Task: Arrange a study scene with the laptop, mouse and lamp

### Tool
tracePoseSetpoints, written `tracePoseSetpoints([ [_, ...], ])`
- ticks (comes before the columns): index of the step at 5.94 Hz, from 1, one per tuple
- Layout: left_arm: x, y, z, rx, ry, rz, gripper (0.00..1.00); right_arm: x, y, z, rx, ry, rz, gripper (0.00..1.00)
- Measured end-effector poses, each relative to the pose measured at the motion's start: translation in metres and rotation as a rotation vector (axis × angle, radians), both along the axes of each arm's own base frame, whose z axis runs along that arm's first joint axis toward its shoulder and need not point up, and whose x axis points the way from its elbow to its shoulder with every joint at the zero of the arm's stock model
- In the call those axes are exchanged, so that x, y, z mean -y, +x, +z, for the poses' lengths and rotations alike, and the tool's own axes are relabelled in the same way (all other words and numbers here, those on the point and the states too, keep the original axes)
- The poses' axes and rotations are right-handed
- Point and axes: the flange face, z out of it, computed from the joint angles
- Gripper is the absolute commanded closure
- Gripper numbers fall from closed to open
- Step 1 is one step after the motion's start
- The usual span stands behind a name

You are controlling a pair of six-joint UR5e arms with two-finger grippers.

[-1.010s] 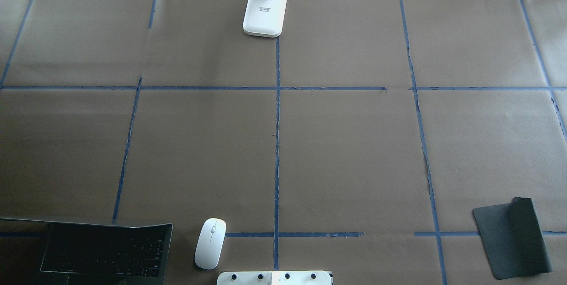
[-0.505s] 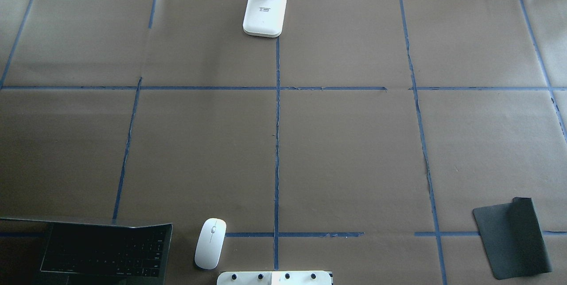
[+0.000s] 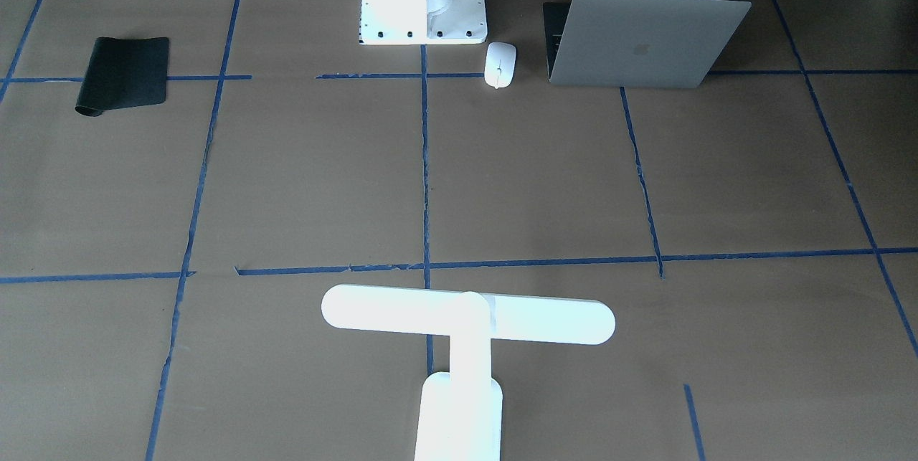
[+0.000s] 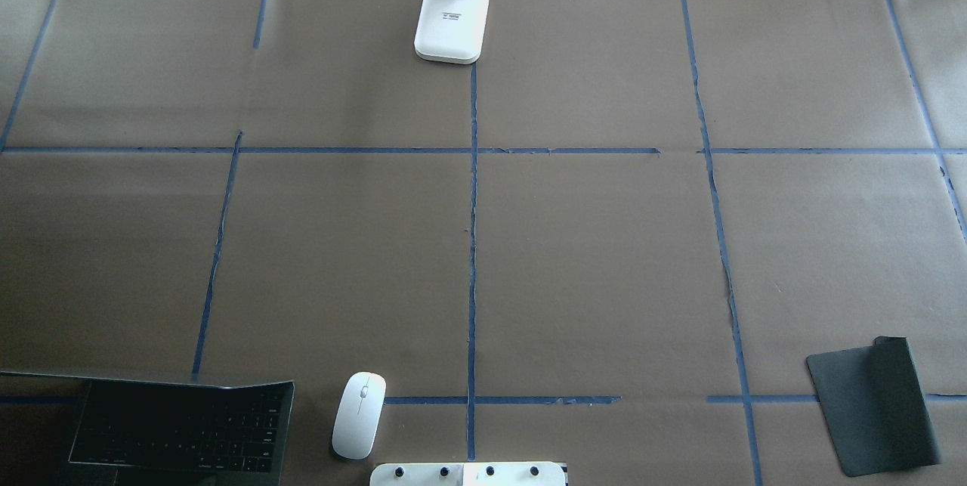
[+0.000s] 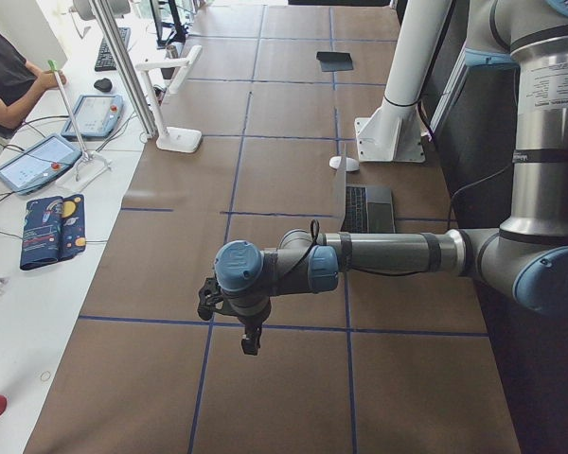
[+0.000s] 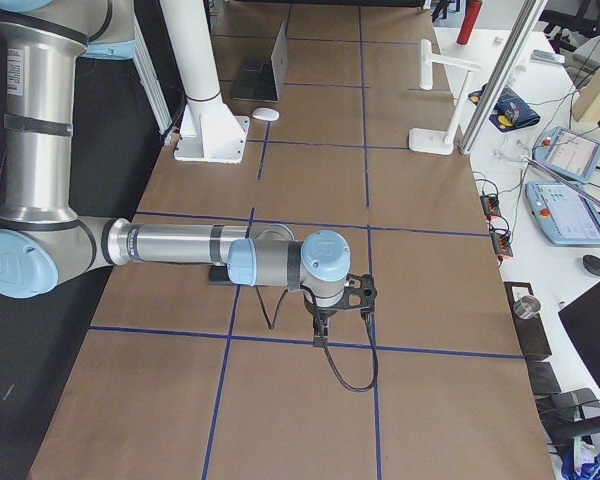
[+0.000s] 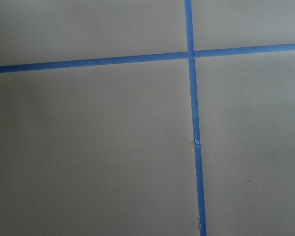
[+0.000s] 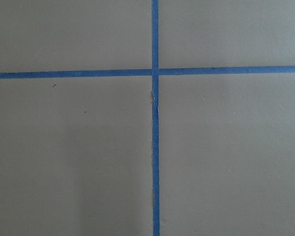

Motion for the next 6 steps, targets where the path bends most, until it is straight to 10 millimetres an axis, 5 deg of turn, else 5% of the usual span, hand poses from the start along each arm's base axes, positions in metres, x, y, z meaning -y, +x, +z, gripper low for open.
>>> tracePoseSetpoints([
  [3,0.003,0.000,-0.030,0.004,0.023,-0.028,0.00,0.015,0.000,-0.014,0.003,0.025,0.004,0.00],
  [6,-0.022,0.004,-0.137,0.007,-0.053,-0.120,0.00,0.018,0.000,-0.016,0.005,0.029,0.005,0.00],
])
